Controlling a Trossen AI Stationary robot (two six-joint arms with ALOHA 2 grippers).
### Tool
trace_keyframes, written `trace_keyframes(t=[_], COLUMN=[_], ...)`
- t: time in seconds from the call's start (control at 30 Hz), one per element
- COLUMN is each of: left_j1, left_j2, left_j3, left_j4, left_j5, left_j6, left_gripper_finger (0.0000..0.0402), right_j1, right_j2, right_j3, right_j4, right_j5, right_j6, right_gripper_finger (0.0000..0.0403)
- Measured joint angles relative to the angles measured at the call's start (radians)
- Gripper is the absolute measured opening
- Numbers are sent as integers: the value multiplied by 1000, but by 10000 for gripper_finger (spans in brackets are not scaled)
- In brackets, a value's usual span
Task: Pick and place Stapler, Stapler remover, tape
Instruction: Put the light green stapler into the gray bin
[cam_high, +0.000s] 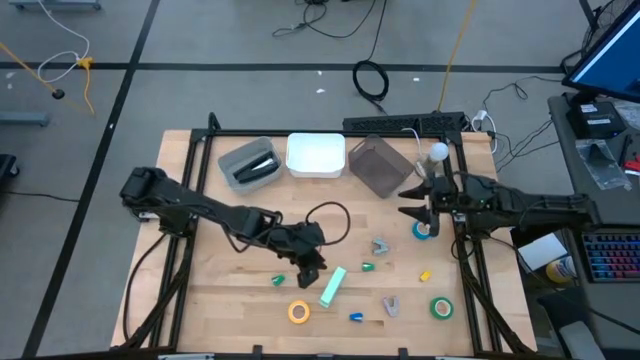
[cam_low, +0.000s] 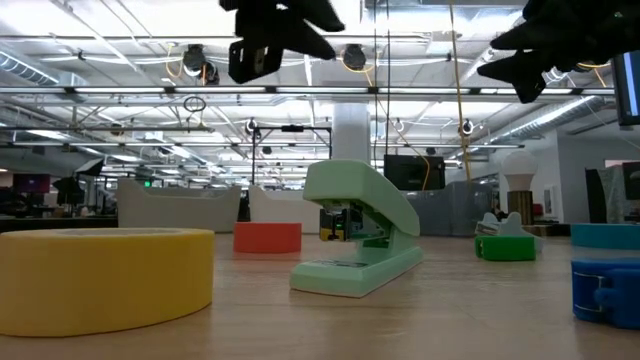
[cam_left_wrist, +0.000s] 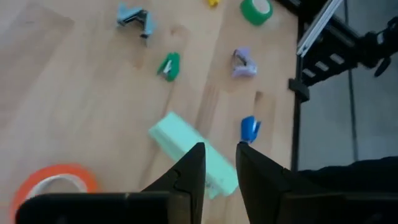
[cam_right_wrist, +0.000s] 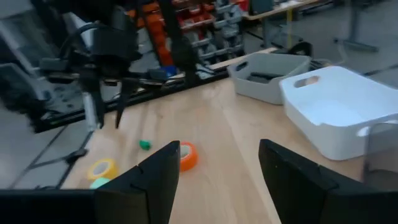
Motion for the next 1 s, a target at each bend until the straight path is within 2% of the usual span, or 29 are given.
trace_keyframes(t=[0.23, 0.47, 0.73, 0.83, 1.0], left_j1=[-20, -27, -15, -8, 2], left_j2=[104, 217, 271, 269, 269], left_j3=[135, 268, 312, 314, 314], left_j4=[-25, -148, -222, -218, -152], left_j5=[0, 19, 18, -13, -26], left_j6=[-82, -188, -470, -480, -410], left_gripper_finger=[66, 60, 60, 60, 60], right_j1=[0, 0, 0, 0, 0], right_j2=[-39, -54, -72, -78, -81], right_j3=[-39, -66, -67, -67, -67], right_j4=[1, -1, 2, 1, 0], right_j5=[-26, -27, -28, -28, -28], right_j6=[3, 3, -4, -15, -27], right_gripper_finger=[210, 210, 210, 210, 210])
